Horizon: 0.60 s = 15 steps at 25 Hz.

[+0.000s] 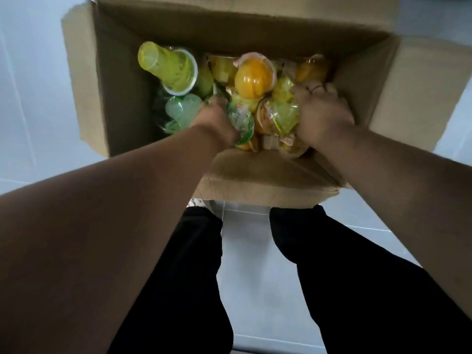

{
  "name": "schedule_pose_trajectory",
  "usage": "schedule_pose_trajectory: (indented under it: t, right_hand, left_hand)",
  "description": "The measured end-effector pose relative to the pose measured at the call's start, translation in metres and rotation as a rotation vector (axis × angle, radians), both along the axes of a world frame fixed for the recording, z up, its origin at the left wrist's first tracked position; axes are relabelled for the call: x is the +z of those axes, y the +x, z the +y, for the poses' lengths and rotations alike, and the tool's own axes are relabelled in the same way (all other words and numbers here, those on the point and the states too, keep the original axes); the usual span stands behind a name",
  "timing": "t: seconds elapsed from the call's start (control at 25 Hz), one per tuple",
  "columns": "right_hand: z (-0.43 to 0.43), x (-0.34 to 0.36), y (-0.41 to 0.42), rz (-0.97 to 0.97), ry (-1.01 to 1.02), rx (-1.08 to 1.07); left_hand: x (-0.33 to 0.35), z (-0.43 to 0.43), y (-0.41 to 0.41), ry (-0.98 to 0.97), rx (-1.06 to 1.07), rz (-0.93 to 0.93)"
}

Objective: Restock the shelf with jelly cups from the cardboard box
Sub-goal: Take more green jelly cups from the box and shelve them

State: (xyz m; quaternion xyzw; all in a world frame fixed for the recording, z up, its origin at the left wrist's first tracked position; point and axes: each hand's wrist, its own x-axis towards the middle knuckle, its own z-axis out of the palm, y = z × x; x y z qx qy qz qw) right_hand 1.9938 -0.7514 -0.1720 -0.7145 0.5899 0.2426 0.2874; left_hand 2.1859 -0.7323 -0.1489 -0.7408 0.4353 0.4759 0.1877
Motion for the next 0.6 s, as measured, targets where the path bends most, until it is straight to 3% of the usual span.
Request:
schedule_pose_trajectory:
  t: [0.16, 0.36, 0.48, 0.6]
  right_hand:
    - [0.004, -0.025, 0.001, 0.085, 0.02, 0.141]
    - [-0.002, -0.042, 0.009, 0.175, -0.09, 0.223]
    - [-0.006, -0.044, 0.011, 0.147, -0.069, 0.194]
    - [0.0, -0.033, 0.01, 0.073, 0.026, 0.035]
  left_hand:
    - [-0.038, 0.021, 0.004, 0.016, -0.095, -0.016]
    - [-0.064, 0.029, 0.011, -0.121, -0.094, -0.023]
    - [-0.066, 0.03, 0.011, -0.151, 0.012, 0.036]
    - [-0.059, 0.033, 0.01, -0.186, 0.032, 0.077]
